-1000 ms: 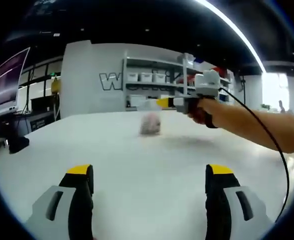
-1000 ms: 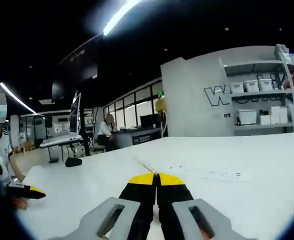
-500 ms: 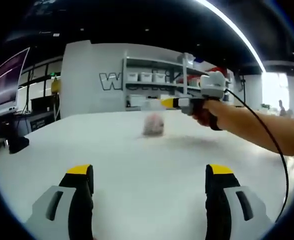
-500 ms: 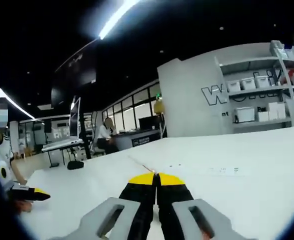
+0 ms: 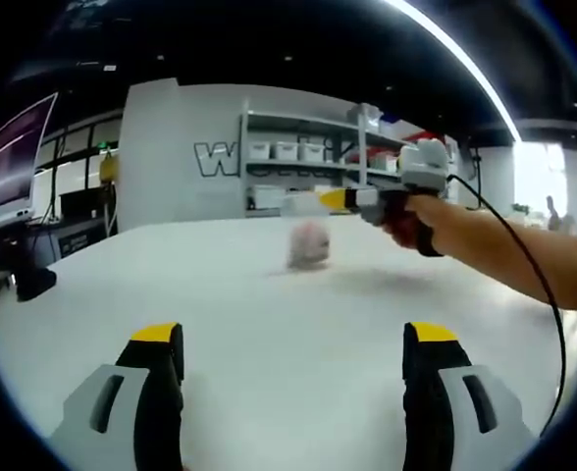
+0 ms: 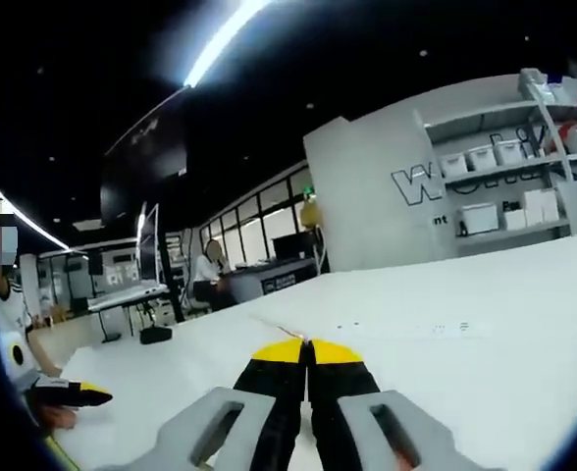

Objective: Open the resealable bag by pulling the two sides of the seal apart until the entire bag opening is separated and visibly accessible.

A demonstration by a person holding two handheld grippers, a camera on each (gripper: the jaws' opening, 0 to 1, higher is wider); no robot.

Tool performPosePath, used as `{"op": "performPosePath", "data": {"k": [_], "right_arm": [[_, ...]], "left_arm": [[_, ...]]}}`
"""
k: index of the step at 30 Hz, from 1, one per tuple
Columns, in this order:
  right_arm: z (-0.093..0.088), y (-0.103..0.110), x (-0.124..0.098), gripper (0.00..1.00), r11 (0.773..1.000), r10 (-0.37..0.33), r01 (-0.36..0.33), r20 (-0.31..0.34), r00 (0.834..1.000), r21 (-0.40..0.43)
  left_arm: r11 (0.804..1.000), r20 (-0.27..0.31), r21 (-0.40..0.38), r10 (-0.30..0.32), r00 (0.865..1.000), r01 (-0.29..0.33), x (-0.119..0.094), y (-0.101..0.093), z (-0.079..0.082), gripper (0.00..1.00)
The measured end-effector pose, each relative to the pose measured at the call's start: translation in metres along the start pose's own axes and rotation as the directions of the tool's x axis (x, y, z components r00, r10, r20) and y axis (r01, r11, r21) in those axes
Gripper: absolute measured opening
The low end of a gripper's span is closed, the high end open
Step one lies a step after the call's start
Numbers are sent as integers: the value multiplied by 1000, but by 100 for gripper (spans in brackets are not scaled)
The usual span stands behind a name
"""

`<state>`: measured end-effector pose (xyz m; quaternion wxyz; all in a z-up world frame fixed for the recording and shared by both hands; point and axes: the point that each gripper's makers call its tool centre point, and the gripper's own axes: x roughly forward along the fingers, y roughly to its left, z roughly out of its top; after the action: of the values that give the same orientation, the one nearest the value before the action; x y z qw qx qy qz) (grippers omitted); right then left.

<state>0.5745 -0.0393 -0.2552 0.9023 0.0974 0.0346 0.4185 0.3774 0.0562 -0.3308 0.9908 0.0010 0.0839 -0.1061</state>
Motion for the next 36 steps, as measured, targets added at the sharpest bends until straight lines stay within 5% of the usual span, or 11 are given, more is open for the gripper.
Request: {"op": "performPosePath", "data": {"k": [36], "right_arm": [[7,18,-23,0,999,12,-13,25,1000,52]], "left_arm": [[1000,8,-16,-4,1000,4,-1,-3,4,91]]}}
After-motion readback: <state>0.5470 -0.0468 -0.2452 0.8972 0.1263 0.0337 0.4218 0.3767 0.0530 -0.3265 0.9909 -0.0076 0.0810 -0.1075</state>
